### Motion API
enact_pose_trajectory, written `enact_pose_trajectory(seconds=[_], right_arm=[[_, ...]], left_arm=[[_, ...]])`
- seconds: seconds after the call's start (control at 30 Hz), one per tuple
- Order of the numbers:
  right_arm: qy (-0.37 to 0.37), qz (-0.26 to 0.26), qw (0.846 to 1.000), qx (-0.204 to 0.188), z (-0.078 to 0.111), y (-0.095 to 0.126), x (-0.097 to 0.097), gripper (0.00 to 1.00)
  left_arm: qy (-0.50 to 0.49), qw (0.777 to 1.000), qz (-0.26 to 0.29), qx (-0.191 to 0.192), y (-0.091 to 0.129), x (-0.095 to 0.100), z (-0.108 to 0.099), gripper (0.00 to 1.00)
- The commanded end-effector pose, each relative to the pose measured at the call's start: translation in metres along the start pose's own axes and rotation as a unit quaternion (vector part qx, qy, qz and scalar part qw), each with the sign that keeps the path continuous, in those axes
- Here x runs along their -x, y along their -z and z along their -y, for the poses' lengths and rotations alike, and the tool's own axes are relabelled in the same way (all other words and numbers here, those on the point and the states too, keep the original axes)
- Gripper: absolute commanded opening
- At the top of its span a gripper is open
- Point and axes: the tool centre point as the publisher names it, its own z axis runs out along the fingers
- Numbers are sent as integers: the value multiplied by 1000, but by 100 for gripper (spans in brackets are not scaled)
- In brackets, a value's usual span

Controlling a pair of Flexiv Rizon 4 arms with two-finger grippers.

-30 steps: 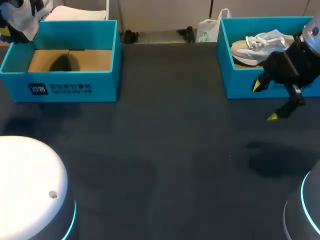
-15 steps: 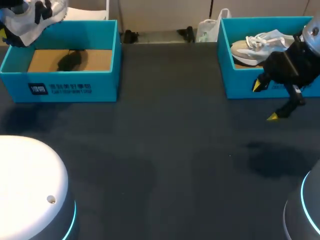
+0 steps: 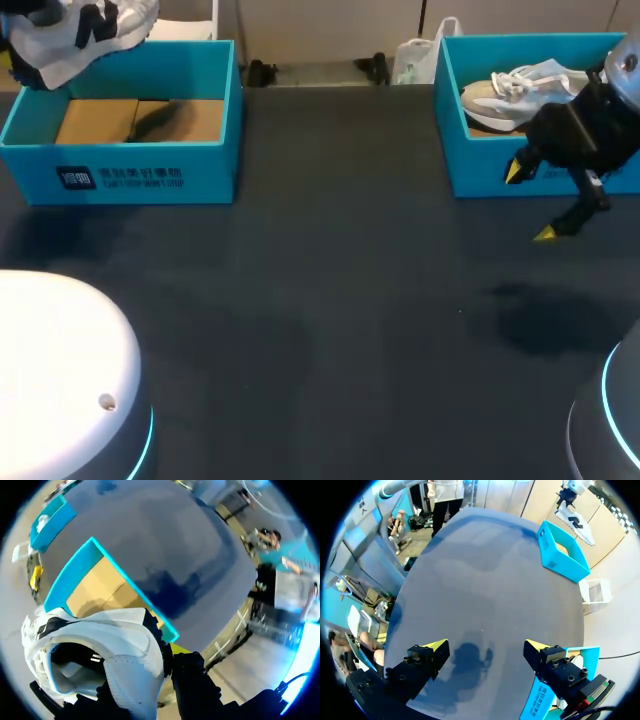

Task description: Take the shoe out of the shoebox, open the shoe tongue, remove and reinsert the insole, then place the shoe into the shoebox

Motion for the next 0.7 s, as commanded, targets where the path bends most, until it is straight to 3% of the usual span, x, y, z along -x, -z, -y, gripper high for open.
enact_pose_trajectory(seconds=[0.03,0.17,0.27,0.3,0.7], right_arm=[[0,0,1000,-2,0,-1,1,100],[0,0,1000,-2,0,-1,1,100],[0,0,1000,-2,0,-1,1,100],[0,0,1000,-2,0,-1,1,100],[0,0,1000,-2,0,-1,1,100]], left_arm=[[-114,992,25,38,-5,1,-8,0],[-261,963,17,63,-10,3,-20,0],[-388,917,6,96,-11,5,-32,0],[-455,883,11,113,-10,6,-41,0],[-455,883,11,113,-10,6,-41,0]])
